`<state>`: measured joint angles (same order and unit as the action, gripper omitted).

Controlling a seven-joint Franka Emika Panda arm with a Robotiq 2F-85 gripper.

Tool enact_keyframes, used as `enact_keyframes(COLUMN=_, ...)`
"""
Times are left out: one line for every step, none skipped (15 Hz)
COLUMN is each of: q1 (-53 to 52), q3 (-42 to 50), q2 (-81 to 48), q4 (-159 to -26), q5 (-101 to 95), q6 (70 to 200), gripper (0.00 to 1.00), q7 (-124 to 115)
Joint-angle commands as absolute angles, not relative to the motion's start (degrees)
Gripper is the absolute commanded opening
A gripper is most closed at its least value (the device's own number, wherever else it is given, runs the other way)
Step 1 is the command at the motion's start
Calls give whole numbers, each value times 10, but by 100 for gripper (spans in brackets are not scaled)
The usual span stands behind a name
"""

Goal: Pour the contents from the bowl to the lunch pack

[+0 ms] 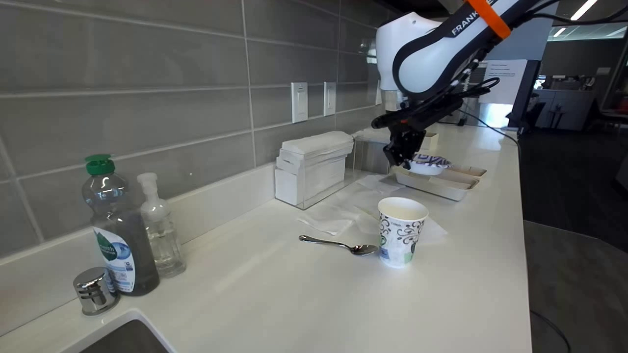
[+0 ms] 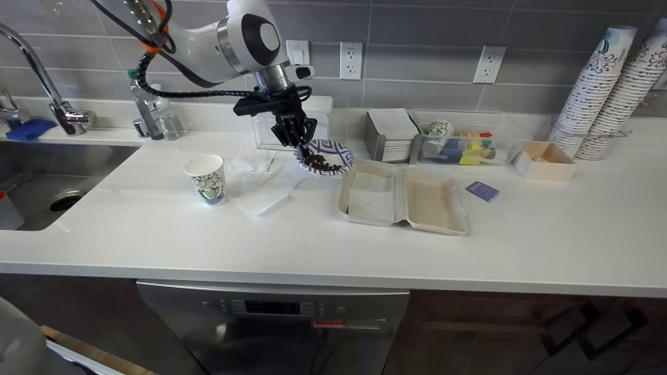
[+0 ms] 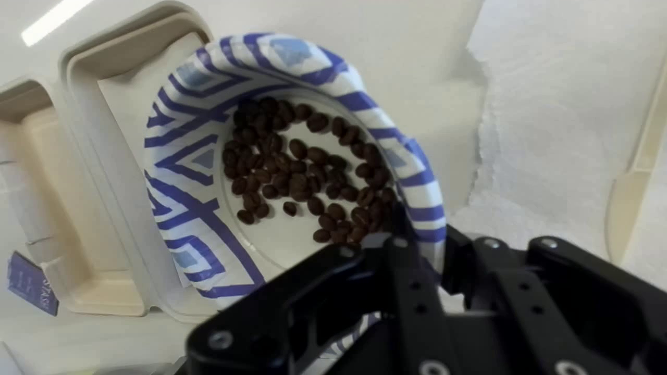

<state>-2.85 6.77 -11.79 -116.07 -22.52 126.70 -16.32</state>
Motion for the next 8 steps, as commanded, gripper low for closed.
enact_keyframes(q1=14, q3=58, q2=-108, q4=-1170, q5=-167, q6=1287, gripper=2, q7=-54)
enact_keyframes(q1=23, q3=57, q2=-107, q4=-1169, q5=-147, q6=1288, gripper=2, q7=-22)
enact_keyframes(q1=34, q3=54, q2=-105, q4=-1169, q5=-117, q6=1288, gripper=2, q7=18)
enact_keyframes(q1=43, q3=53, q2=-104, q4=-1167, q5=-91, q6=1286, gripper=2, q7=51)
enact_keyframes(q1=52, q3=52, q2=-101, q4=-1165, q5=-66, q6=1282, gripper=2, q7=81)
enact_keyframes(q1=60, q3=52, q2=-98, q4=-1163, q5=-45, q6=1278, gripper=2, q7=108)
enact_keyframes(q1=67, q3=51, q2=-95, q4=-1162, q5=-22, q6=1275, gripper=2, q7=137)
enact_keyframes(q1=74, q3=52, q2=-92, q4=-1160, q5=-4, q6=1272, gripper=2, q7=159)
